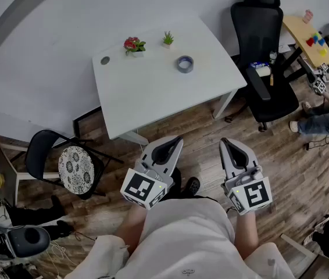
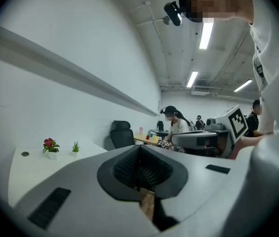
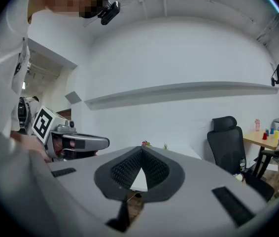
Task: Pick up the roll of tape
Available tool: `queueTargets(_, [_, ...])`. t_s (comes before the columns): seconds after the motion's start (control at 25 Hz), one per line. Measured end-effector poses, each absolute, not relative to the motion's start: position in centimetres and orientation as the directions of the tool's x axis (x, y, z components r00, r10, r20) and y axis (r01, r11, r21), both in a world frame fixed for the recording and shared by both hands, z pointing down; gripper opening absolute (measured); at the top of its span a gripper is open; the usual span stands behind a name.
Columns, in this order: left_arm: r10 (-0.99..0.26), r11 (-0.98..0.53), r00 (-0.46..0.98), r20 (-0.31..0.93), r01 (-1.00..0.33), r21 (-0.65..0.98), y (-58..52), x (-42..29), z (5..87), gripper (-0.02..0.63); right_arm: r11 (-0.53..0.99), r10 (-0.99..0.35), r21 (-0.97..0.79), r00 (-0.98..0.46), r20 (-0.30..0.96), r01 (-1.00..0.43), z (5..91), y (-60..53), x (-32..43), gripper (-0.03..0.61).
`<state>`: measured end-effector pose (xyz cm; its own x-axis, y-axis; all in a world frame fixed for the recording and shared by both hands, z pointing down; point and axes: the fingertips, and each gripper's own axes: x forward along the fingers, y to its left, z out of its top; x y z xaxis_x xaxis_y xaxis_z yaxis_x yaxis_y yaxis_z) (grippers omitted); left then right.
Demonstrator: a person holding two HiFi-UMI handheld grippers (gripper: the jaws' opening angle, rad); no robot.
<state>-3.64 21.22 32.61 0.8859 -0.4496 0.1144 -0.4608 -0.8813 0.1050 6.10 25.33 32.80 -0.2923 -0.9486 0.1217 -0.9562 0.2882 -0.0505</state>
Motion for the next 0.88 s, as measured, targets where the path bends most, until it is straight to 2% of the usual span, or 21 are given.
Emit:
queueTargets(0.6, [-0.452,-0.881,0.883,0.131,-0.465,0.092,23.6,-3.9,32.5,0.02,0.311,-0.943,-0.061,-0.316,0.103,-0.948,32.5,27.6,5.1,0.005])
queueTargets(0.88, [-0.445,-0.883,0.883,0.153,-0.461,0.093,22.9,-3.2,33.1,0.02,0.306,-0.939,-0.093,-0.317,0.134,-0.947,33.7,26.9,5.8,0.006])
